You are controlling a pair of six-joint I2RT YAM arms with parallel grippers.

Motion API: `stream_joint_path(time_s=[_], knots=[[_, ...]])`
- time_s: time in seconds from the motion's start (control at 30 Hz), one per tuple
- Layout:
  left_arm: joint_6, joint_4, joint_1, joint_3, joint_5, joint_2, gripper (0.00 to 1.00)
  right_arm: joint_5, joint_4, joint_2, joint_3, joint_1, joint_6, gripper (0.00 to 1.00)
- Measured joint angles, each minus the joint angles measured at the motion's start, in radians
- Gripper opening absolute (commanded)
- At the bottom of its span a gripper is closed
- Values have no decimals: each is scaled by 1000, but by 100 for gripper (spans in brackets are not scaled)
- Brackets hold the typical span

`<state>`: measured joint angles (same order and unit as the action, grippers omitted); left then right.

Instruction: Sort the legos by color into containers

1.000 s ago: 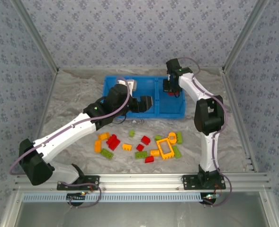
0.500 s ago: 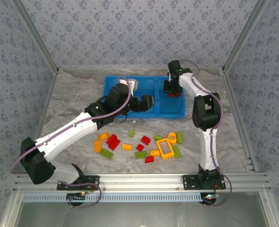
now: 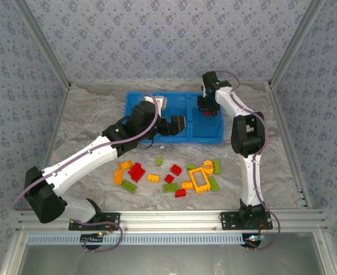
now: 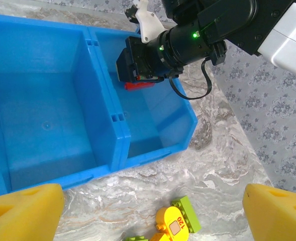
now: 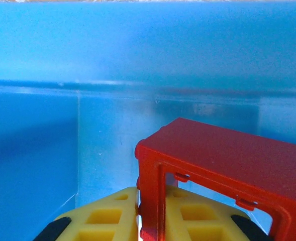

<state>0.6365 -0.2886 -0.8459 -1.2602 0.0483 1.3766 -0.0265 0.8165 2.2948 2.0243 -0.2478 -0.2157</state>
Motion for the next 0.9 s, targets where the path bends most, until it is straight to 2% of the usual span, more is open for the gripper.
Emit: stream_joint_path(time_s=[0.17, 0.57, 0.83, 0.9], knots=[[0, 0, 0, 2, -1, -6, 92, 4, 14, 0, 15, -3, 0, 29], [0, 0, 0, 13, -4, -29, 92, 42, 39, 2, 52, -9, 2, 27], [0, 0, 0, 40, -4, -48, 92, 82, 39, 0, 45, -62, 11, 31], [1, 0, 0, 46, -4, -51, 92, 86, 40, 0, 45, -77, 8, 27]])
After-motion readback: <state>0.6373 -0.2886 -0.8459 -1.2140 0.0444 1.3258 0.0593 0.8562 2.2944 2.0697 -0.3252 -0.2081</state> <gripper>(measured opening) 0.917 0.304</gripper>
